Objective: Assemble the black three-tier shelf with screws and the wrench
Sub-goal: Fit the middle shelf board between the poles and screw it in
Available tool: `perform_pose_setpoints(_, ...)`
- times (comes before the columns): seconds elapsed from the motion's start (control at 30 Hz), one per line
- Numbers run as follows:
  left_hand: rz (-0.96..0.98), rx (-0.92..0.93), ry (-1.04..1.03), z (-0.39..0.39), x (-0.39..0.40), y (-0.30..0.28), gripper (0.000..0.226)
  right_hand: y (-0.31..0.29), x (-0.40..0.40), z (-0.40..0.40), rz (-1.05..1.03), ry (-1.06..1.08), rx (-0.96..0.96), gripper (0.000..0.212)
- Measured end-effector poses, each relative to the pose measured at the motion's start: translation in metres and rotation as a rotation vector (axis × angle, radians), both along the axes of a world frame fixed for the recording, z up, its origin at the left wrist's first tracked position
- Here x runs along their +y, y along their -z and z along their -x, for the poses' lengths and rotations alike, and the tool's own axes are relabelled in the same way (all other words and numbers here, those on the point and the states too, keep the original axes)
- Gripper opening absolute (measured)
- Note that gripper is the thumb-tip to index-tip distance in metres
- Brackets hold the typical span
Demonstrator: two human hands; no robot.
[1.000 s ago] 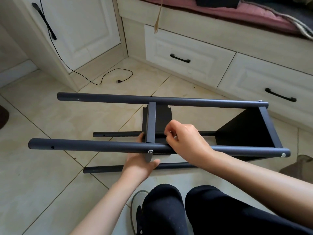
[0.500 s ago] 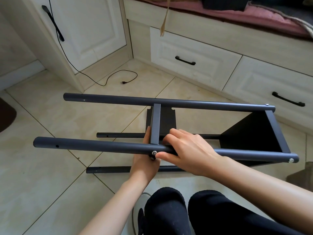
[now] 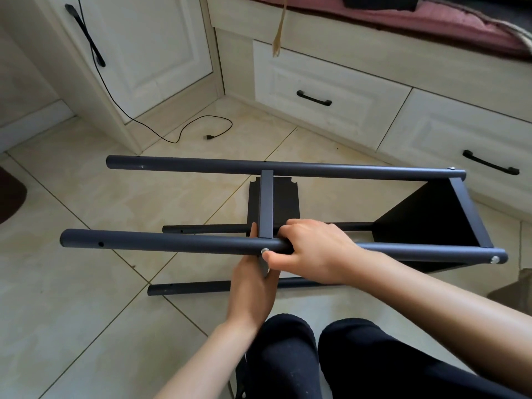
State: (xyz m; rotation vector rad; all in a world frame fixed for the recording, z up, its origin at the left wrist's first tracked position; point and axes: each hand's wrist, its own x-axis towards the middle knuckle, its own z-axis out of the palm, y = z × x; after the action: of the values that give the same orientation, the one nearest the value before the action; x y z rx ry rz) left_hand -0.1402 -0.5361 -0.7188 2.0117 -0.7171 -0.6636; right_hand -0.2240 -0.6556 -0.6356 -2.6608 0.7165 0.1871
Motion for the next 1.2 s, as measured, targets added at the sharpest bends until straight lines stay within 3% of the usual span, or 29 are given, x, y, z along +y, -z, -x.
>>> perform_pose_setpoints(0.1, -0.023, 0.032, 0.045, -0.002, 0.007, -0.008, 0.041, 0.0, -0.008, 0.0, -0.129, 0.019, -0.02, 0.048)
perform_pose_setpoints(0.33, -0.13, -0.21, 0.267, -0.024, 0.041, -0.047, 0.026, 0.0, -0.015, 0.002, -0.292, 0.067, -0.081, 0.048)
perform_pose_setpoints(0.5, 0.063, -0.136, 0.267, -0.044, 0.047, -0.098, 0.016, -0.001, -0.016, 0.001, -0.327, 0.059, -0.106, 0.053)
perform_pose_setpoints(0.57, 0.159, -0.271, 0.315, -0.052, 0.041, -0.11, 0.018, -0.002, -0.016, 0.002, -0.33, 0.051, -0.105, 0.053)
perform_pose_setpoints(0.67, 0.13, -0.544, 0.481, -0.067, 0.023, -0.115, 0.03, -0.003, -0.017, 0.002, -0.312, 0.043, -0.098, 0.054)
perform_pose_setpoints(0.87, -0.032, -0.518, 0.721, -0.083, -0.006, -0.105, 0.075, -0.007, -0.018, 0.004, -0.295, 0.01, -0.063, 0.049)
perform_pose_setpoints(1.03, -0.085, -0.539, 0.789, -0.093, -0.016, -0.099, 0.072, -0.023, -0.042, 0.011, -0.564, 0.041, -0.018, 0.013)
perform_pose_setpoints(1.1, -0.105, -0.599, 0.836, -0.095, -0.018, -0.097, 0.072, -0.027, -0.054, 0.011, -0.549, 0.15, -0.109, 0.019)
perform_pose_setpoints(1.2, -0.136, -0.684, 0.876, -0.094, -0.019, -0.096, 0.074, -0.032, -0.068, 0.005, -0.353, 0.213, -0.201, 0.035)
